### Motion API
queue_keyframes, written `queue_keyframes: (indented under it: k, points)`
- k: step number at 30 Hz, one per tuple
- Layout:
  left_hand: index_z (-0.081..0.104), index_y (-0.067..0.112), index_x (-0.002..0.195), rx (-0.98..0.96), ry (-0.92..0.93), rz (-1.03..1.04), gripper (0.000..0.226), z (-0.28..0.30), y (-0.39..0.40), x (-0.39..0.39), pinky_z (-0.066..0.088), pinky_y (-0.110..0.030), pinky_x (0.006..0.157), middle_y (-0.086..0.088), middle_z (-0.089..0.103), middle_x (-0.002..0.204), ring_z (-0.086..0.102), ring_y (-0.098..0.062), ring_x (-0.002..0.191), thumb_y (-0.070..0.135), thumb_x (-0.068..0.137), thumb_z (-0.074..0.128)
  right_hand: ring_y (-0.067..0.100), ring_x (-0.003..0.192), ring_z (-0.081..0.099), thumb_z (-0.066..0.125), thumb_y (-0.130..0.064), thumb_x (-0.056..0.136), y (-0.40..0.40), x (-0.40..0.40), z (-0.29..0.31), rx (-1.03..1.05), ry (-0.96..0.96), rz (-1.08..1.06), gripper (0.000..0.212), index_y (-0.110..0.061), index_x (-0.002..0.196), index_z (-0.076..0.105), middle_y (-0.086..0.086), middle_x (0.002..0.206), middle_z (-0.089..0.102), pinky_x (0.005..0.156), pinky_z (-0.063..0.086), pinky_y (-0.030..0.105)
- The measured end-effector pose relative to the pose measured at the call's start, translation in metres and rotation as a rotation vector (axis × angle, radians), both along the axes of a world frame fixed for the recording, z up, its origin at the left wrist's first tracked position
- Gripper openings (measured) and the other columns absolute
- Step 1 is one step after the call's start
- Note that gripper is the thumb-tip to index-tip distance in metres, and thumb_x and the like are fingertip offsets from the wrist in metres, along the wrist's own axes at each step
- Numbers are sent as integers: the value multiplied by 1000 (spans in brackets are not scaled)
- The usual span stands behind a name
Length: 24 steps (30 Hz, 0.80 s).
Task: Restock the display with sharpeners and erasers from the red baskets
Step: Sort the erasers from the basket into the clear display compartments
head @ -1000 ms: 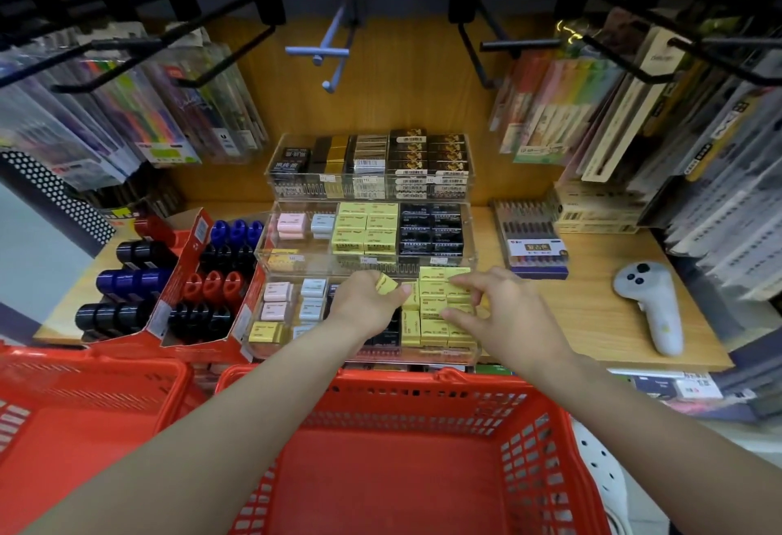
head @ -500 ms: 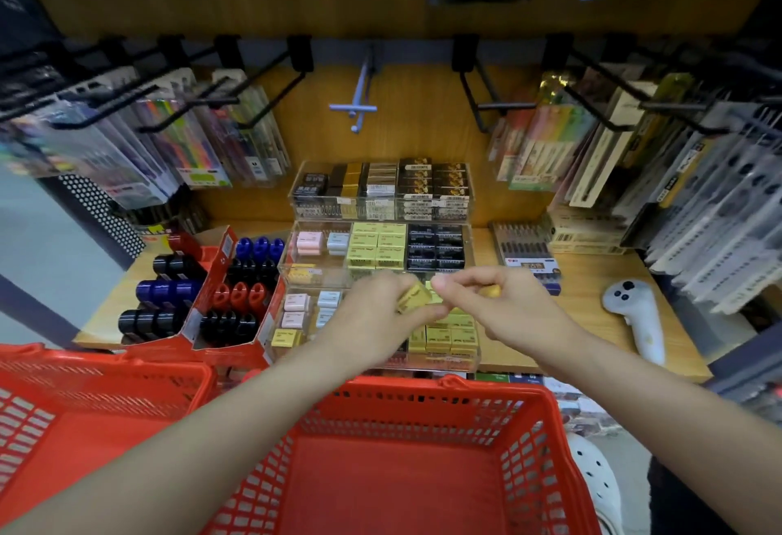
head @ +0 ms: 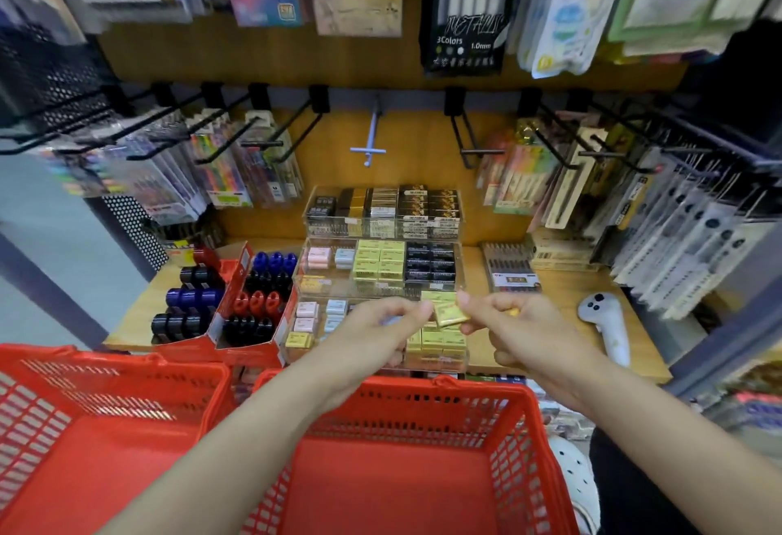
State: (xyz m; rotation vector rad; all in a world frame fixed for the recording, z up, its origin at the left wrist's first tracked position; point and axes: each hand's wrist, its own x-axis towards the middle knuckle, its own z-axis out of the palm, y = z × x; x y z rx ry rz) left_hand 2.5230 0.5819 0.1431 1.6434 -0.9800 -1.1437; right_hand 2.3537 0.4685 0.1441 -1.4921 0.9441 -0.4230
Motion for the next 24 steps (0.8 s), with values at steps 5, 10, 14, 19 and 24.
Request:
queue_keyframes:
  k: [5, 10, 14, 19, 24]
  points:
    - [68, 28, 93, 48, -28, 10, 25, -5, -13, 1, 43, -13, 60, 8, 46, 73, 45, -6, 66, 45, 98, 51, -12, 54, 57, 67, -53, 81, -1, 4, -8, -206, 31, 38, 33, -21, 80, 76, -19, 56, 64, 59, 37, 12]
    - [69, 27, 95, 48, 12, -4, 26, -17, -29, 3, 40, -18, 59, 7, 43, 70, 42, -6, 58, 44, 99, 50, 12, 86, 67, 70, -60, 68, -11, 1, -12, -543, 121, 119, 35, -47, 99, 64, -22, 81, 69, 71, 55, 34]
    - [67, 30, 104, 88, 38, 55, 23, -34, -36, 10, 46, -26, 70, 7, 56, 89, 49, -10, 75, 28, 104, 44, 7, 75, 66, 74, -53, 74, -28, 0, -31, -693, 202, 47, 24, -45, 96, 67, -28, 80, 67, 60, 48, 21]
    - [40, 30, 128, 101, 108, 186, 45, -58, -36, 24, 58, -28, 83, -5, 61, 110, 62, -14, 90, -5, 100, 40, -14, 70, 55, 79, -38, 79, -54, 1, -73, -630, 359, -91, 30, -22, 104, 74, -20, 83, 65, 64, 38, 4]
    - [61, 3, 115, 146, 135, 278, 21, -80, -37, 28, 58, -26, 81, -8, 70, 107, 69, -12, 93, -2, 96, 55, -7, 75, 58, 80, -39, 78, -50, 11, -112, -569, 375, -149, 30, -21, 102, 76, -24, 80, 62, 65, 41, 8]
